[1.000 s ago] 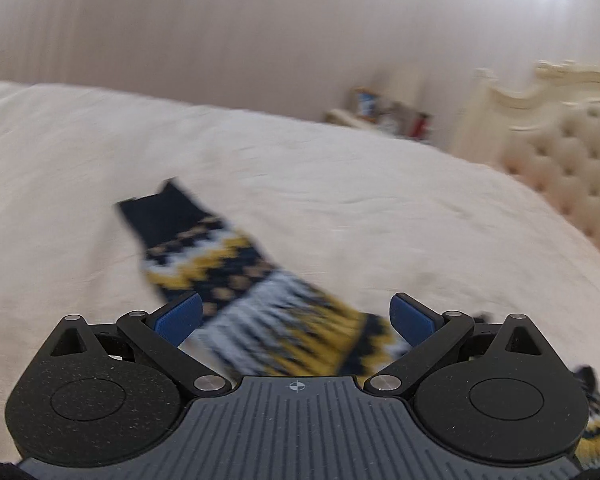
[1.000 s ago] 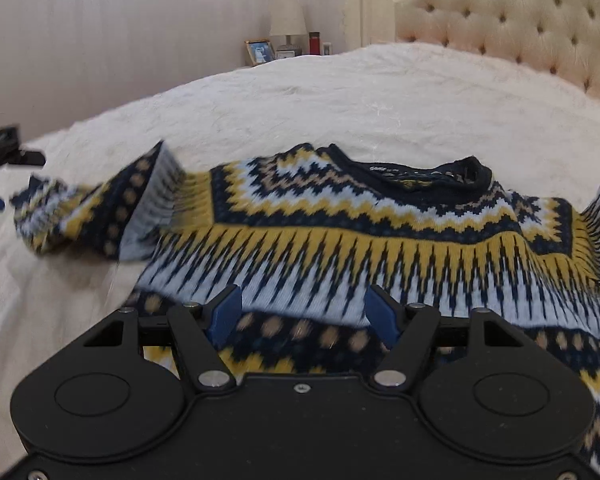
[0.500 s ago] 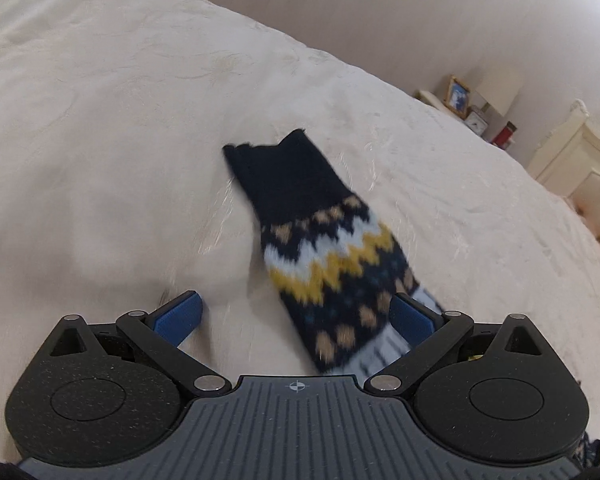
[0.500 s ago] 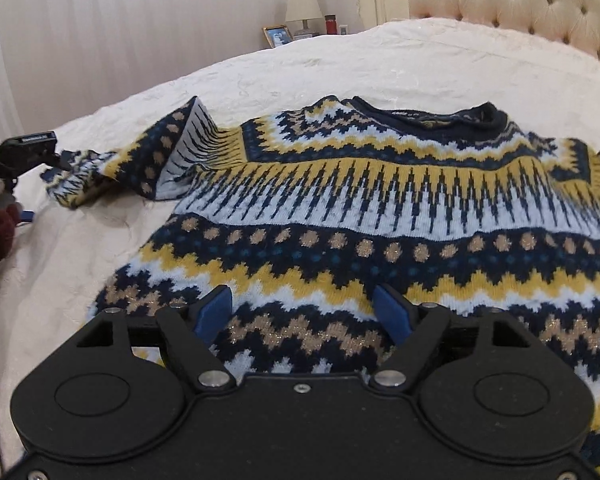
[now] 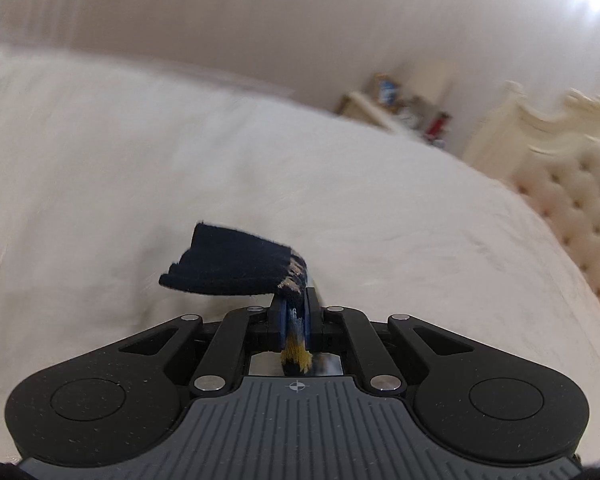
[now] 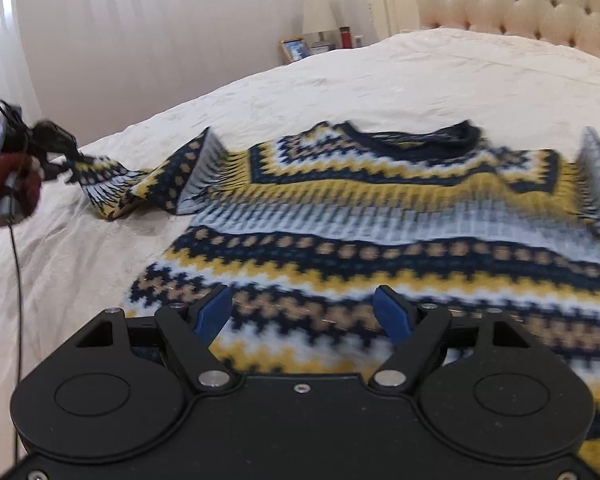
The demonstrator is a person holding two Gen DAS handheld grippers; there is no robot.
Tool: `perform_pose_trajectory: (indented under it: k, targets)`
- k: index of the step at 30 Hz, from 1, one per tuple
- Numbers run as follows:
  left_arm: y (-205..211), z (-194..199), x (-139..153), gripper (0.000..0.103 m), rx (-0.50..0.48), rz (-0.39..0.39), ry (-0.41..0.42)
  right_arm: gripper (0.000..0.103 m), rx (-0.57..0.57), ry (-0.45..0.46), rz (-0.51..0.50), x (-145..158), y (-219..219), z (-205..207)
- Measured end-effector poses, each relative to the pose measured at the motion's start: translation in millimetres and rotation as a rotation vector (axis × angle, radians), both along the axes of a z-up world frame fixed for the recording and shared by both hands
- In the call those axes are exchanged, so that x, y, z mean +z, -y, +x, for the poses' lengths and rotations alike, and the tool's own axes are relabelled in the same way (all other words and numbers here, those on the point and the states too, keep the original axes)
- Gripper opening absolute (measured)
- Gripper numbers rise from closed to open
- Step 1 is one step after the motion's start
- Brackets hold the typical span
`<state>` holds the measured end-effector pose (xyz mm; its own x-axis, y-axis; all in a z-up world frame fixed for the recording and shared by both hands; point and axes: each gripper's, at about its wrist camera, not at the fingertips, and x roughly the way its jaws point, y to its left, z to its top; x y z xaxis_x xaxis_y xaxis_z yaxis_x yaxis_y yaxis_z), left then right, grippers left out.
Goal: Fold small clothes
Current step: 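Grasp the sleeve cuff with the left gripper and lift it, then carry the sleeve across the sweater body with the left gripper and release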
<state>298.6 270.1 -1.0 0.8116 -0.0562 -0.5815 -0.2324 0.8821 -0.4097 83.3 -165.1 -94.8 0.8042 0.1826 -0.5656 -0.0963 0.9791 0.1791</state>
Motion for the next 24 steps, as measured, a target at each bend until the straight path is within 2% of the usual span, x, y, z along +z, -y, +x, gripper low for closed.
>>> perform_pose_trajectory:
  k: [7, 12, 15, 18, 24]
  targets:
    - [104, -19, 84, 0.007, -0.193, 0.108, 0.138, 0.080, -0.083, 0.039, -0.009, 2, 40, -24]
    - [182, -24, 117, 0.007, -0.301, 0.114, 0.211, 0.080, -0.103, 0.033, -0.043, -6, 56, -33]
    - [226, -20, 121, 0.007, -0.363, 0.089, 0.231, 0.080, -0.082, 0.024, -0.067, -6, 62, -34]
    - [270, -16, 115, 0.007, -0.424, 0.076, 0.230, 0.080, -0.098, 0.028, -0.042, -3, 71, -37]
    - [348, -20, 79, 0.007, -0.539, 0.058, 0.174, 0.080, -0.122, 0.030, -0.023, 2, 80, -40]
